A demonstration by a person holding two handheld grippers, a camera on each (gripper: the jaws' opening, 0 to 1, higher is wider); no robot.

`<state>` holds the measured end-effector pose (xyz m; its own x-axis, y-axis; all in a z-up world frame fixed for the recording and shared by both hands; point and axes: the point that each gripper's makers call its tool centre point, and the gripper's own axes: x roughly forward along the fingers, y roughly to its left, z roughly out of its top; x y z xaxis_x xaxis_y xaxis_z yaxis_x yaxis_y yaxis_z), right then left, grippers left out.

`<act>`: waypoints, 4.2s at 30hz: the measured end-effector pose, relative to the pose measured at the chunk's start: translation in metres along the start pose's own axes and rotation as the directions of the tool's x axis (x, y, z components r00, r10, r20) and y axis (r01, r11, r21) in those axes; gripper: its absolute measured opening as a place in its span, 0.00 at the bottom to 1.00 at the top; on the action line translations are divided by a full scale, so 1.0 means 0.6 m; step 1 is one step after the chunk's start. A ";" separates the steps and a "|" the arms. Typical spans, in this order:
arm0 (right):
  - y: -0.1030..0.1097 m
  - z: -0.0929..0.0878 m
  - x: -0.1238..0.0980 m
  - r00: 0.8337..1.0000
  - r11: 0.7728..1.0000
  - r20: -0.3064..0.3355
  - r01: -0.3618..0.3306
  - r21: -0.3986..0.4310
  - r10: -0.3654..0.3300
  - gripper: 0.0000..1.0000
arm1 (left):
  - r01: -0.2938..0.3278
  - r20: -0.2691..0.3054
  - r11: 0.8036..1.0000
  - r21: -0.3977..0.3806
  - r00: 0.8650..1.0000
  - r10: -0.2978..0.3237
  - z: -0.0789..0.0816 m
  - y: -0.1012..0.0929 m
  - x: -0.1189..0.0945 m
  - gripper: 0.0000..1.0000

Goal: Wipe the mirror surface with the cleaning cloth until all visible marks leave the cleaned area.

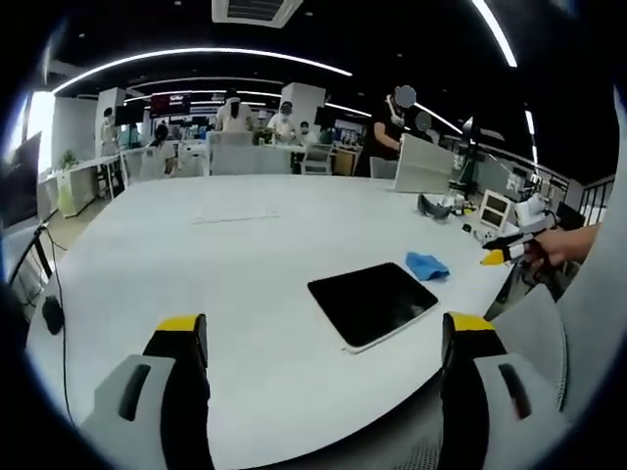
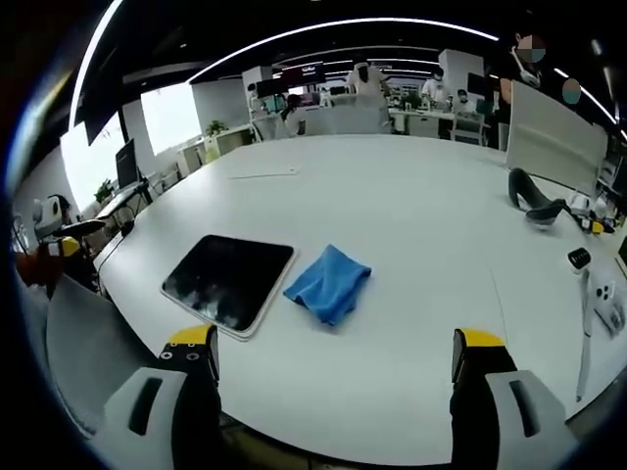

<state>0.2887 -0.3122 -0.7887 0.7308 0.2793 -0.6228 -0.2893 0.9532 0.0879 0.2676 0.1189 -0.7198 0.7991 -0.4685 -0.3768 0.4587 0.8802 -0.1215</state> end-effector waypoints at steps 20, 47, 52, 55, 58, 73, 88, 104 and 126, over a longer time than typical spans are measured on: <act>0.012 0.037 0.009 1.000 1.000 0.012 0.013 0.000 -0.013 0.98 | 0.009 -0.040 0.996 0.091 0.999 -0.005 -0.030 -0.010 0.019 0.99; 0.020 0.090 0.093 1.000 0.999 0.001 -0.026 -0.041 0.026 0.91 | 0.028 -0.073 0.999 0.040 0.997 -0.025 -0.052 -0.025 0.034 0.96; 0.017 0.088 0.112 1.000 0.998 -0.009 -0.026 -0.049 0.025 0.88 | 0.062 -0.090 0.998 -0.004 0.994 -0.062 -0.060 -0.026 0.034 0.99; 0.019 0.083 0.127 0.999 0.998 -0.022 -0.037 -0.054 0.036 0.85 | 0.076 -0.121 0.997 0.023 0.990 -0.073 -0.071 -0.034 0.040 0.99; 0.022 0.076 0.142 0.998 0.997 -0.033 -0.048 -0.062 0.046 0.81 | 0.083 -0.148 0.996 0.030 0.986 -0.078 -0.080 -0.035 0.041 0.98; 0.011 0.041 0.211 0.991 0.989 -0.117 -0.075 -0.131 0.060 0.58 | 0.090 -0.220 0.995 0.050 0.972 -0.077 -0.111 -0.030 0.044 0.99; 0.023 0.033 0.246 0.992 0.990 -0.126 -0.042 -0.138 0.024 0.36 | 0.104 -0.259 0.992 0.067 0.962 -0.083 -0.129 -0.029 0.042 0.97; 0.017 0.013 0.251 0.984 0.977 -0.169 0.021 -0.213 -0.058 0.05 | 0.092 -0.243 0.990 0.108 0.968 -0.063 -0.125 -0.024 0.043 0.93; 0.021 0.047 0.229 0.982 0.996 -0.178 0.076 0.047 -0.066 0.04 | 0.102 -0.231 0.987 0.125 0.970 -0.071 -0.119 -0.028 0.043 0.97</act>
<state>0.4028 -0.2588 -0.8511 0.6268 0.1904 -0.7556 -0.2041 0.9760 0.0766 0.2525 0.0978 -0.7932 0.6534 -0.4993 -0.5690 0.5824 0.8117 -0.0436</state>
